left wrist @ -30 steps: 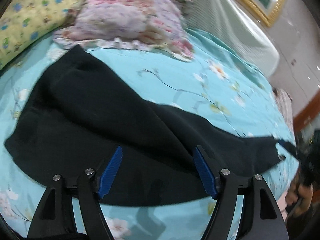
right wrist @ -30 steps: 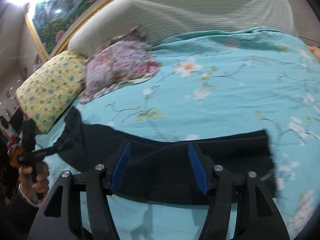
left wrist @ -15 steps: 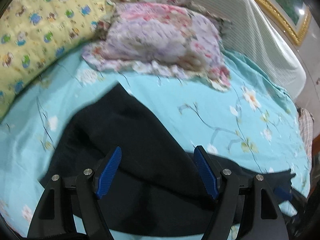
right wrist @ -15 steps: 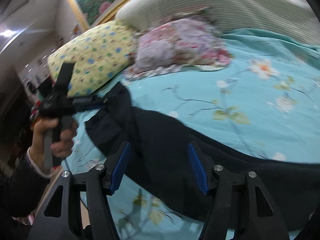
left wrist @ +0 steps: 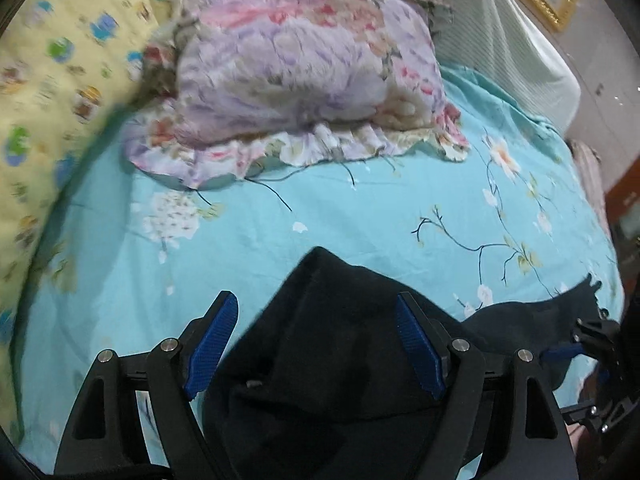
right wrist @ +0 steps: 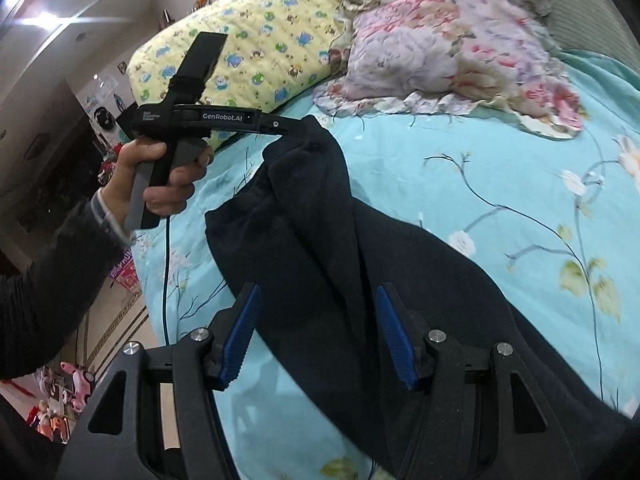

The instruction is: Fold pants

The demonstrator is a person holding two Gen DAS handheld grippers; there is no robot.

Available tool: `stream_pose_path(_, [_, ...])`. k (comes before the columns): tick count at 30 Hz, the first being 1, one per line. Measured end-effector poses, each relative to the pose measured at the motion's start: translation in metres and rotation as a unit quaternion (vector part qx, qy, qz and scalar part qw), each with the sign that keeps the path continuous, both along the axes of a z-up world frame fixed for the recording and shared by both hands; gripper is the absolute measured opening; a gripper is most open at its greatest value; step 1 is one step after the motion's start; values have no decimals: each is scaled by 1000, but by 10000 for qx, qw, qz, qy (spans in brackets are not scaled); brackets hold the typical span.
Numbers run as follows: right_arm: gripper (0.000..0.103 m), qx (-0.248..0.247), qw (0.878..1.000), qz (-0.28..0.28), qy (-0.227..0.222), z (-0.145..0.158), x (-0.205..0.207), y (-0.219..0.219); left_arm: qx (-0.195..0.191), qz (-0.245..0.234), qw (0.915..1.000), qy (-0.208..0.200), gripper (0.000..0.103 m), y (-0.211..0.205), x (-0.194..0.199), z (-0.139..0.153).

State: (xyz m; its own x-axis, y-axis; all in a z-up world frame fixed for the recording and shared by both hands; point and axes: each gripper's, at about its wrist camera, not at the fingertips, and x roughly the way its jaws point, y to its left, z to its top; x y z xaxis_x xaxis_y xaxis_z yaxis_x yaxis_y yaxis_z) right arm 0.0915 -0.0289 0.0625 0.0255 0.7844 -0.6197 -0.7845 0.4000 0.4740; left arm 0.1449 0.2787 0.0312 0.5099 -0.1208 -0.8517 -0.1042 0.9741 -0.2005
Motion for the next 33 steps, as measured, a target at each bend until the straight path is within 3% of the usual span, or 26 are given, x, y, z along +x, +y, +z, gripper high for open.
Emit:
stream_pose_path(6, [61, -424, 9988, 215, 121, -15, 18, 40, -606, -350, 9973, 213, 80, 11, 17, -26])
stream_pose_path(8, [55, -484, 9983, 238, 232, -21, 22, 46, -676, -523, 9961, 224, 77, 8, 18, -30])
stream_pose_path(10, [37, -544, 9977, 292, 289, -26, 23, 52, -629, -644, 9957, 232, 73, 2, 18, -34])
stream_pose_path(11, [32, -585, 9974, 302, 299, -28, 23, 54, -591, -679, 9957, 210, 65, 0, 17, -34])
stream_pose_path(12, [21, -639, 9970, 301, 309, -31, 23, 56, -562, -715, 9957, 168, 48, -2, 15, -34])
stream_pose_path(13, [10, -659, 9969, 310, 308, -33, 22, 57, -558, -736, 9957, 114, 40, -3, 13, -32])
stream_pose_path(14, [8, -660, 9969, 304, 298, -34, 21, 57, -558, -727, 9958, 51, 31, -3, 9, -30])
stream_pose_path(20, [7, -505, 9984, 230, 82, -22, 13, 54, -488, -594, 9964, -361, 15, -5, -17, -10])
stream_pose_path(26, [6, -355, 9980, 243, -460, 3, -12, 51, -421, -407, 9932, -1008, 14, -5, -62, 13])
stream_pose_path(33, [6, -413, 9919, 505, -1088, 3, -58, 59, -392, 222, 9857, -1621, 12, 3, -116, 13])
